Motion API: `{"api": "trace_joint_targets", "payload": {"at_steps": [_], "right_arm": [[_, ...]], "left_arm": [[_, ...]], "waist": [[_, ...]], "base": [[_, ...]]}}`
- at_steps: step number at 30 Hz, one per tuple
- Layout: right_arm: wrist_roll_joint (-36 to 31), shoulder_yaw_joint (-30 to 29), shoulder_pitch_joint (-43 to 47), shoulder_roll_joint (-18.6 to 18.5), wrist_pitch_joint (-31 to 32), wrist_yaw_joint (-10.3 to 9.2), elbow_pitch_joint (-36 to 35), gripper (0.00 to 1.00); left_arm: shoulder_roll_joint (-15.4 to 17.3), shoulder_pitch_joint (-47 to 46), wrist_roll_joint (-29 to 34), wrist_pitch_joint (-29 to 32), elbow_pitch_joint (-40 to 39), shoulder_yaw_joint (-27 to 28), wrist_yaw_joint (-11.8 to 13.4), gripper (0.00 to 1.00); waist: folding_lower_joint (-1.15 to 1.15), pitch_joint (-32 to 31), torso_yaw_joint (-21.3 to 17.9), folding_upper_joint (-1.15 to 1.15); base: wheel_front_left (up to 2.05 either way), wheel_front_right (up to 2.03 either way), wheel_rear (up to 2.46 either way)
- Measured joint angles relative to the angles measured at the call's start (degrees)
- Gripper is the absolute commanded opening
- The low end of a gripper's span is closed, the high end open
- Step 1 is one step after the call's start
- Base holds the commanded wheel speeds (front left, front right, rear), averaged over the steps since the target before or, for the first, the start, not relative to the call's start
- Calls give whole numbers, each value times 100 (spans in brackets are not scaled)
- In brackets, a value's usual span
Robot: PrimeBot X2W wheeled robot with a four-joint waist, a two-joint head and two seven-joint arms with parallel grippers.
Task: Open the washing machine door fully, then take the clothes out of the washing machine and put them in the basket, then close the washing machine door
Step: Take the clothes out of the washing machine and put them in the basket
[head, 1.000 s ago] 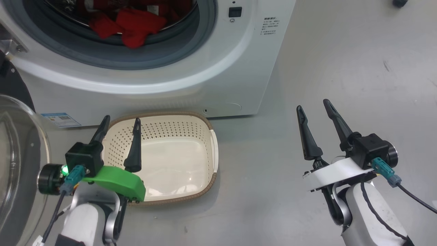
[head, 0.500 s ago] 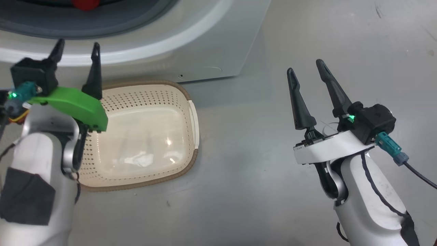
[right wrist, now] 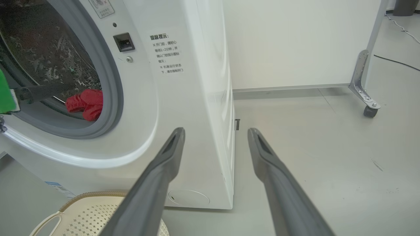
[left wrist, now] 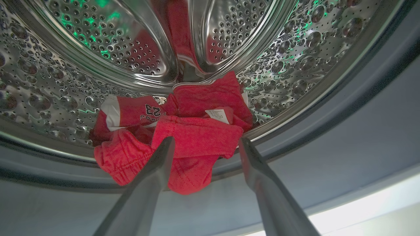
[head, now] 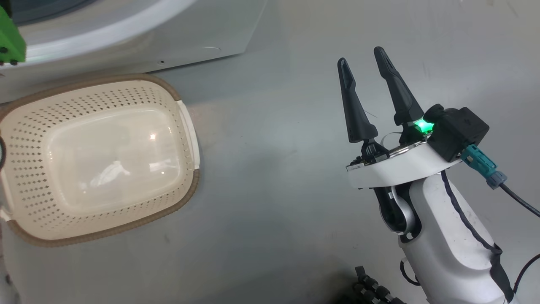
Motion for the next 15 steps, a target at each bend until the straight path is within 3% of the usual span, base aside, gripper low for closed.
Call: {"api": "trace_joint_targets", "payload": {"at_steps": [5,15], "right_arm": [[158,137,-111,4,0,-57,-11,100],[305,280,-236,10,0,-149,-36,100]], "left_arm": [[256,-399,15,145,281,156,-40,100],[409,-1142,0,182,771,294,-42,100]], "waist": [[0,217,-325,0],[0,547,-769,0]], "base": [[0,0,0],[0,0,0]]}}
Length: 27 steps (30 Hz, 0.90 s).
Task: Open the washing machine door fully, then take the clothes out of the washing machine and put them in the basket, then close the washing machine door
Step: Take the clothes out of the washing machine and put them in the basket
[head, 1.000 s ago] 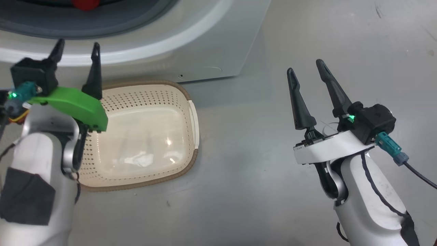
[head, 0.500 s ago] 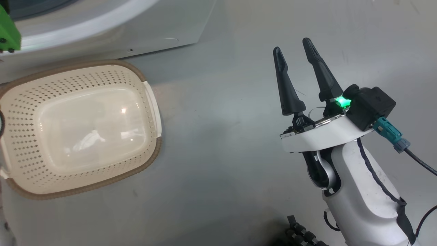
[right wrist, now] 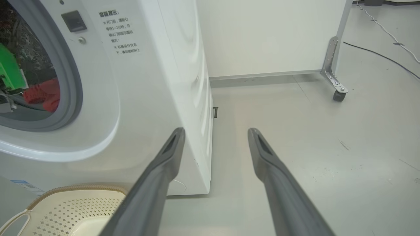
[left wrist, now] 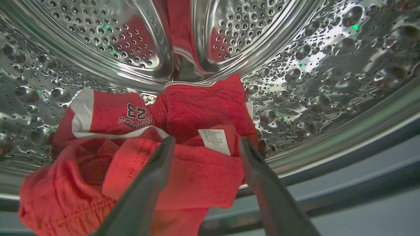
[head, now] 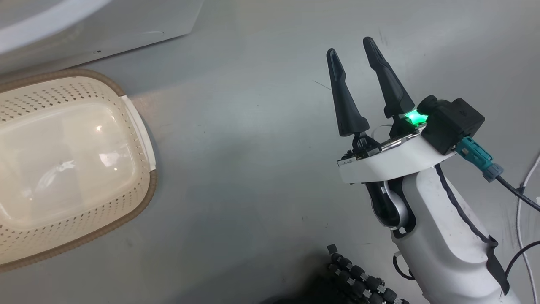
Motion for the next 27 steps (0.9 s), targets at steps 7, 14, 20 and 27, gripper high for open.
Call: {"api": "trace_joint_targets", "payload": {"at_steps": [7,14,20,27], "right_arm": [[1,76,-72,2,0,-1,3,100],[10,100,-104,2,0,-3,8,100],[0,97,-155,2,0,-31,26,100],[-60,82,-179,2,0,-54,83,100]], "left_arm": [[93,-132,1,194,497,8,2,100],[130,-209,62,378,839,-11,109,100],[147,-291,104,436,1032,-73,131,0],[108,-316,148,268,1140,-166,98,0]], "waist": [[0,79,-100,0],[0,89,-100,0],[0,71,-76,0],[0,2,-6,0]], "base": [[0,0,0],[0,0,0],[0,0,0],[0,0,0]]}}
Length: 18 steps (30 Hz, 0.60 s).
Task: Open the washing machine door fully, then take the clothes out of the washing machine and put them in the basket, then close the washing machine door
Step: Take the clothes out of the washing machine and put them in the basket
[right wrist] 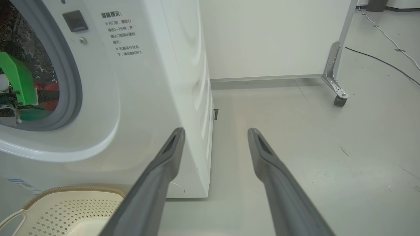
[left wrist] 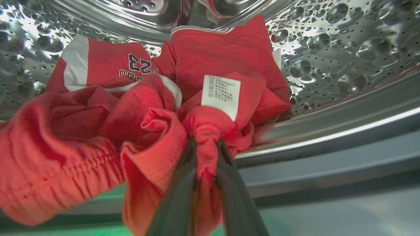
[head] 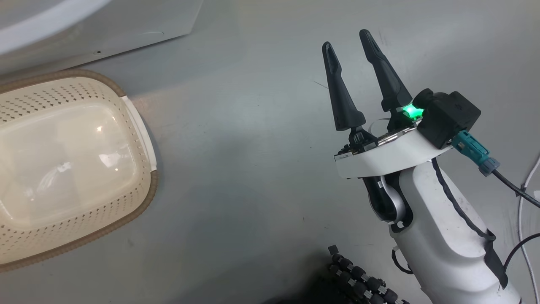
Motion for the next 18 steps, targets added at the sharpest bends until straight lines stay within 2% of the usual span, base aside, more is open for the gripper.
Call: {"api": "trace_joint_targets", "payload": {"at_steps": [5,12,18], "right_arm": [[-51,-9,0,0,0,1,47,100],[-129,-45,-1,0,0,1,123,100],[-303,-190,8,-2,0,-5,209,100]], "left_arm": [[-14,2,0,-259,-10,-22,-54,0],[11,204,49,-883,-252,-124,-283,0],[-114,664,48,-1546,-535,-134,-299,0]], "waist": [[0,-75,54,0],[0,-263,146,0],[0,-470,275,0]], "base": [[0,0,0],[0,0,0],[0,0,0]]}}
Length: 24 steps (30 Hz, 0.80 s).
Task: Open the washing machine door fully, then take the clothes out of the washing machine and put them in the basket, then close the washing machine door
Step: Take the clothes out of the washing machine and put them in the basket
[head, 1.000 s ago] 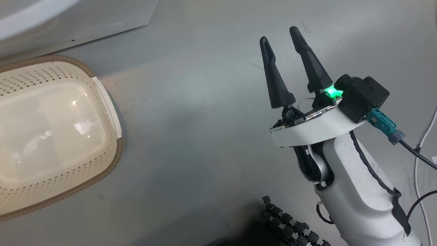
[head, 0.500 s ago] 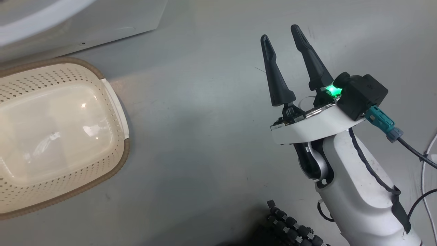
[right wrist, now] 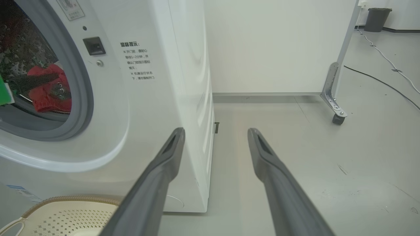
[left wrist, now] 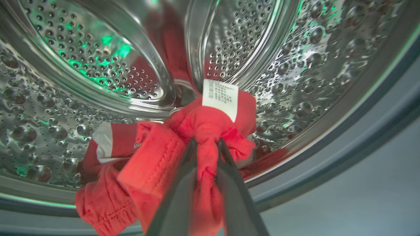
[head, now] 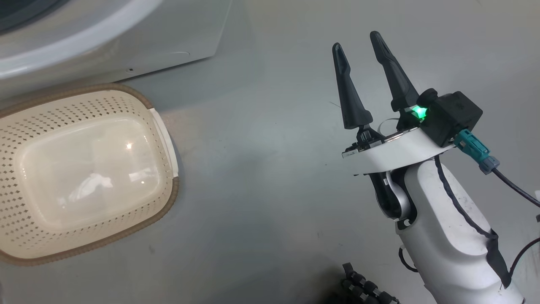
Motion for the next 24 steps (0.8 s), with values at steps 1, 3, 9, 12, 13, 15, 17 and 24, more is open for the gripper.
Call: {"api": "trace_joint_targets", "payload": {"at_steps": [1,3,9,12,13,15,17,24], "right_arm": [[-12,-26,5,-1,0,0,15,100],[-51,-85,31,0,0,1,69,100],[-203,-220,196,-2,0,1,186,100],[-253,-286,294,-1,0,1,243,100],[-261,-316,333,-2,0,1,255,100],[-305,-364,386,-3,0,4,300,100],[-338,-378,437,-3,0,9,320,100],[-397,-470,662,-3,0,44,428,100]], "left_arm": [[-54,75,-7,-91,-44,12,0,0],[-182,260,-40,-334,-162,29,1,0],[-403,942,-103,-838,-448,69,13,0],[-492,1280,-112,-1038,-619,105,62,0],[-513,1372,-112,-1092,-688,108,80,0],[-564,1512,-111,-1227,-843,112,103,0],[-615,1635,-111,-1365,-1003,114,130,0],[-789,2108,-101,-1752,-1630,115,307,0]], "waist": [[0,-38,29,0],[0,-120,88,0],[0,-414,266,0],[0,-577,352,0],[0,-630,381,0],[0,-737,439,0],[0,-840,495,0],[0,-1254,696,0]], "base": [[0,0,0],[0,0,0],[0,0,0],[0,0,0],[0,0,0],[0,0,0],[0,0,0],[0,0,0]]}}
